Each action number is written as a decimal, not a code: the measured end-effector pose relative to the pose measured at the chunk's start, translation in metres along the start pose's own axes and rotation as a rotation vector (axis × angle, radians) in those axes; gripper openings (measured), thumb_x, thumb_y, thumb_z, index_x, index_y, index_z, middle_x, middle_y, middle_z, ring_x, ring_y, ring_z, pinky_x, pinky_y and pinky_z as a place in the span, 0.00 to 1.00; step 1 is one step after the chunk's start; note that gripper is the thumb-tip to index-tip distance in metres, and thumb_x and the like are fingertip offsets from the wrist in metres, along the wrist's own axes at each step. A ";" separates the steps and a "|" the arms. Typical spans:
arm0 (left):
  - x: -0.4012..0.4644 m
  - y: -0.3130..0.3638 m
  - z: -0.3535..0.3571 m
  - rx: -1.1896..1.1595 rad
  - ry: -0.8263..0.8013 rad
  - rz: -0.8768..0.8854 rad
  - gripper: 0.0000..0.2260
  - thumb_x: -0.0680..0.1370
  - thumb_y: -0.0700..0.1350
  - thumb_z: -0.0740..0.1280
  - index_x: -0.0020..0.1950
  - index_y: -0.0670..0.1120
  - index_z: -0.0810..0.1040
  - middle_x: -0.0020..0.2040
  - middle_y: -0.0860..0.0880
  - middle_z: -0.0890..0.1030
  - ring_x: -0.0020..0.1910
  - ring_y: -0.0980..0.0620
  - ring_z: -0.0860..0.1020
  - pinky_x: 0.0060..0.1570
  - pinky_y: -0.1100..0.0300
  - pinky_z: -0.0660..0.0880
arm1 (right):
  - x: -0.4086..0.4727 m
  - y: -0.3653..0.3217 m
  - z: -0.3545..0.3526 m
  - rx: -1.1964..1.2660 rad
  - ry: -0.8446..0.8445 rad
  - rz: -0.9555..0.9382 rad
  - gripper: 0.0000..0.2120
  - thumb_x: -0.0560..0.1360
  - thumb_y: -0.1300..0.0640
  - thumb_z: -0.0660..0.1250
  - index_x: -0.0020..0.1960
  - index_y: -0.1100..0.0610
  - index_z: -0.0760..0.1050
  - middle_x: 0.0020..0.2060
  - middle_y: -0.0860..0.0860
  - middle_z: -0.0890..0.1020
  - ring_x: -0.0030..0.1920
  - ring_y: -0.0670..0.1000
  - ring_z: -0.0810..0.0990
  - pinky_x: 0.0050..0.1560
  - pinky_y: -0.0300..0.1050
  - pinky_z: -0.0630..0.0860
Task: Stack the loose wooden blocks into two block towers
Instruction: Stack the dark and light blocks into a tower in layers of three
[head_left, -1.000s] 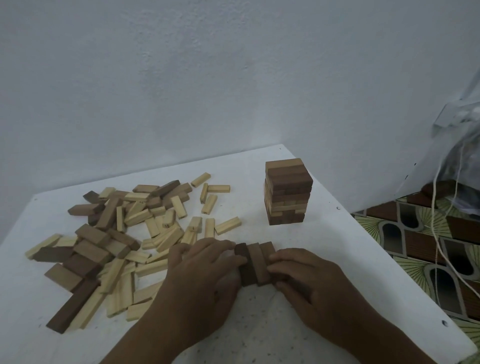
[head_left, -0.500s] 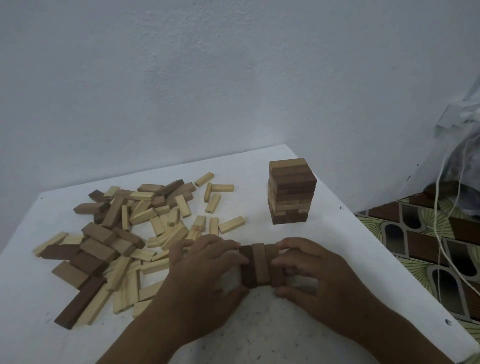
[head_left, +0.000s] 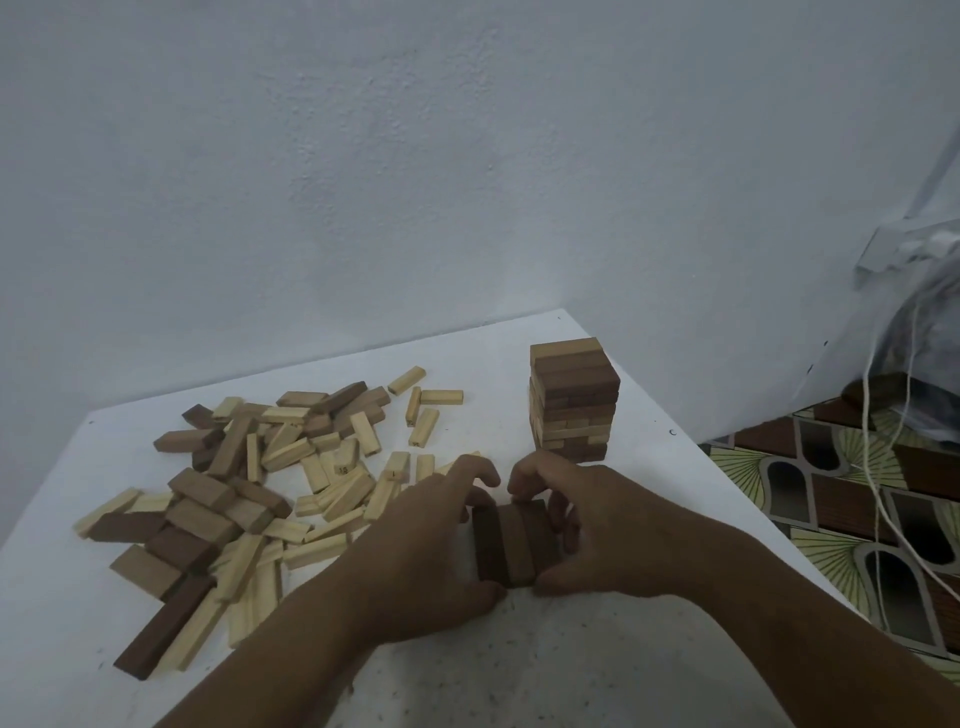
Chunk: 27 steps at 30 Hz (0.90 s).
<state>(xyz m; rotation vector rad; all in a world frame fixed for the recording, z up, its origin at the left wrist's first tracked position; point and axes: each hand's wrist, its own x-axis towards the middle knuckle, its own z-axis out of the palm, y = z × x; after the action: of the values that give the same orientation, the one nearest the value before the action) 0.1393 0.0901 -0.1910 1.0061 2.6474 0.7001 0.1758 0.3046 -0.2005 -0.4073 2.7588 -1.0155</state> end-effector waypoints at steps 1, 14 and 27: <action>0.001 0.000 0.001 -0.019 0.008 0.009 0.32 0.68 0.53 0.76 0.63 0.62 0.59 0.61 0.61 0.74 0.57 0.59 0.72 0.51 0.71 0.70 | -0.001 0.000 0.000 0.007 0.016 -0.009 0.29 0.64 0.49 0.78 0.56 0.37 0.64 0.52 0.33 0.73 0.46 0.45 0.78 0.45 0.34 0.79; 0.025 0.028 -0.055 -0.050 0.361 0.275 0.28 0.68 0.49 0.76 0.63 0.58 0.66 0.59 0.62 0.72 0.61 0.56 0.72 0.51 0.68 0.69 | -0.013 -0.042 -0.082 0.011 0.308 -0.163 0.28 0.62 0.54 0.79 0.55 0.41 0.68 0.42 0.48 0.78 0.37 0.50 0.76 0.37 0.48 0.79; 0.099 0.044 -0.078 -0.133 0.300 0.211 0.29 0.71 0.49 0.74 0.64 0.62 0.60 0.61 0.59 0.73 0.64 0.59 0.68 0.56 0.63 0.67 | 0.025 -0.017 -0.150 -0.025 0.309 -0.038 0.30 0.61 0.48 0.80 0.57 0.40 0.67 0.51 0.32 0.77 0.44 0.49 0.75 0.43 0.52 0.80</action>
<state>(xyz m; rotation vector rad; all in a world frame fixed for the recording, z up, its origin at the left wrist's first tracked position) 0.0624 0.1577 -0.1058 1.2396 2.7162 1.1395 0.1173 0.3759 -0.0785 -0.3313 3.0477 -1.1408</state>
